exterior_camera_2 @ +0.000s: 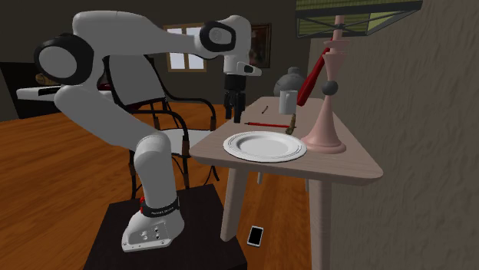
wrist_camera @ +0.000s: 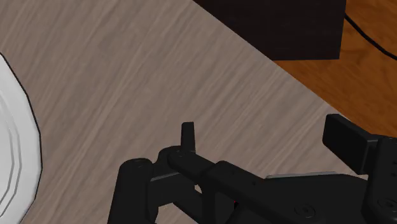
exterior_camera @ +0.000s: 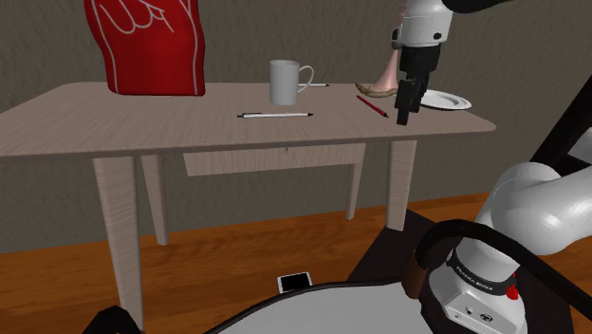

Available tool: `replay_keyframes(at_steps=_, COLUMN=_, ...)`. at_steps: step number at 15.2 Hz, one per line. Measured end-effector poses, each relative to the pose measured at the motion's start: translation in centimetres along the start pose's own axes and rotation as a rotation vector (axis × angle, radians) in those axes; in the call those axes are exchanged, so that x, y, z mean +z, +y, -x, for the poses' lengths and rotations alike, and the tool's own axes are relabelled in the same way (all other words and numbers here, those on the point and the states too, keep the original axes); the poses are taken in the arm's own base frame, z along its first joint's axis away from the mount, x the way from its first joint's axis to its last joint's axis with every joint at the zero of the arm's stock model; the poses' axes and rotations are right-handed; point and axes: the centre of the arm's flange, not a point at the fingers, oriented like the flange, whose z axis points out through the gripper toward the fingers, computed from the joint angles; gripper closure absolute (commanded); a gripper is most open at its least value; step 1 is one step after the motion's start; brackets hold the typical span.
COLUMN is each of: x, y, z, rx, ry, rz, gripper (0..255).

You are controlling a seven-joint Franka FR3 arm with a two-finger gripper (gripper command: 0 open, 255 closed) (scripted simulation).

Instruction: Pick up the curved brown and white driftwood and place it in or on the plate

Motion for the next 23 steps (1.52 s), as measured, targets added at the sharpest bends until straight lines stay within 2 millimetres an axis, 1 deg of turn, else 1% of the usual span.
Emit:
replay_keyframes(at_steps=1, x=0.0, y=0.0, z=0.0, rx=0.0, ry=0.0, rz=0.0, gripper=0)
replay_keyframes(at_steps=2, x=-0.2, y=0.7, z=-0.2, rx=-0.019, ry=0.003, rz=-0.002, gripper=0)
replay_keyframes(at_steps=5, x=-0.6, y=3.7, z=-1.5, rx=-0.137, ry=0.017, rz=-0.011, gripper=0)
replay_keyframes(at_steps=7, x=-1.4, y=5.7, z=-2.6, rx=-0.229, ry=0.028, rz=-0.018, gripper=0)
replay_keyframes(at_steps=9, x=-1.7, y=8.1, z=-4.1, rx=-0.322, ry=0.038, rz=-0.025, gripper=0)
replay_keyframes(at_steps=12, x=-2.7, y=10.9, z=-6.3, rx=-0.464, ry=0.056, rz=-0.036, gripper=0)
replay_keyframes(at_steps=14, x=-3.0, y=12.8, z=-8.4, rx=-0.557, ry=0.067, rz=-0.043, gripper=0)
replay_keyframes(at_steps=16, x=-3.7, y=14.9, z=-10.4, rx=-0.652, ry=0.078, rz=-0.048, gripper=0)
replay_keyframes(at_steps=17, x=-3.9, y=15.5, z=-11.4, rx=-0.701, ry=0.085, rz=-0.051, gripper=0)
replay_keyframes(at_steps=19, x=-3.8, y=13.7, z=-12.4, rx=-0.833, ry=-0.001, rz=-0.112, gripper=0)
replay_keyframes(at_steps=22, x=-3.2, y=15.7, z=-13.8, rx=-0.825, ry=0.067, rz=-0.075, gripper=0)
replay_keyframes(at_steps=23, x=-2.8, y=16.3, z=-13.8, rx=-0.817, ry=0.081, rz=-0.067, gripper=0)
